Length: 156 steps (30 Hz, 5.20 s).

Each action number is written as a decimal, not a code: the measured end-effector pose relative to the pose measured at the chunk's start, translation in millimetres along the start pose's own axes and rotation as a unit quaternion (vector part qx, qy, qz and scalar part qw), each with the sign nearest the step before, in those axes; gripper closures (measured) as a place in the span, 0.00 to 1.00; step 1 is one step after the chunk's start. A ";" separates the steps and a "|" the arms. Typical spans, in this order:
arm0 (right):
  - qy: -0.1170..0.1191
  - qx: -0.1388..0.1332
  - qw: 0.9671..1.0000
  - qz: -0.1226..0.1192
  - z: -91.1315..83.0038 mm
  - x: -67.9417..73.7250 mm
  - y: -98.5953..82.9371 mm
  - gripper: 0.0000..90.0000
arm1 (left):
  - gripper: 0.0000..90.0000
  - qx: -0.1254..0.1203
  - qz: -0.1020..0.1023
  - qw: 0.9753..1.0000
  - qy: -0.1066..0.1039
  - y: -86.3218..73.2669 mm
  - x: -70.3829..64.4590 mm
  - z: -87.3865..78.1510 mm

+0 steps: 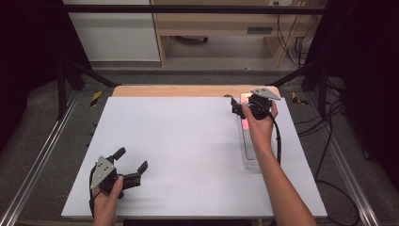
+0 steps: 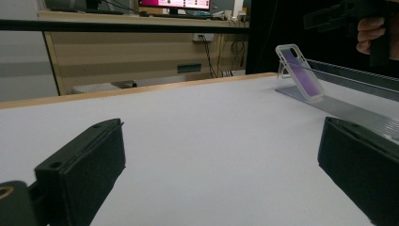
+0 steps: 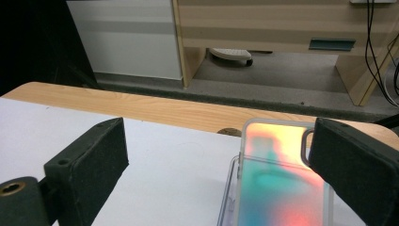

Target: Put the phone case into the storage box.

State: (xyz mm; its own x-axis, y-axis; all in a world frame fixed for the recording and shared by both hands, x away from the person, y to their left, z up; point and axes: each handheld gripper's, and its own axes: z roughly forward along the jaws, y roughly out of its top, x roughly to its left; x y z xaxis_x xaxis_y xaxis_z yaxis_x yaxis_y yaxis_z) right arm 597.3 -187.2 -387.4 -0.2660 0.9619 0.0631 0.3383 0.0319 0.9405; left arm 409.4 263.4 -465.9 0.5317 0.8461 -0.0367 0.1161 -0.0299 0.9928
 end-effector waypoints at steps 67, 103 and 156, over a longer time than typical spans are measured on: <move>0.109 -0.037 0.993 0.001 -83.9 18.1 11.3 0.05 | 0.01 -0.001 0.009 0.999 0.031 2.3 7.7 -12.3; 0.097 -0.078 0.992 -0.002 -137.7 -15.4 19.2 0.04 | 0.01 -0.007 0.006 0.999 0.045 2.3 17.1 -21.1; 0.061 -0.088 0.994 0.007 -194.7 -68.5 -18.2 0.02 | 0.01 -0.008 0.017 0.999 0.042 5.6 15.0 -44.2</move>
State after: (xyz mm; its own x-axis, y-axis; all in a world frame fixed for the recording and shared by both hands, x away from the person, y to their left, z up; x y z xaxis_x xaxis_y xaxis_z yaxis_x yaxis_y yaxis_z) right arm 433.7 -306.6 -343.8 -0.3741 0.9212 0.1066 0.1815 -0.0400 0.9826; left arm 380.9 299.5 -455.9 0.4635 0.8861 0.0052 0.0861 -0.0508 0.9950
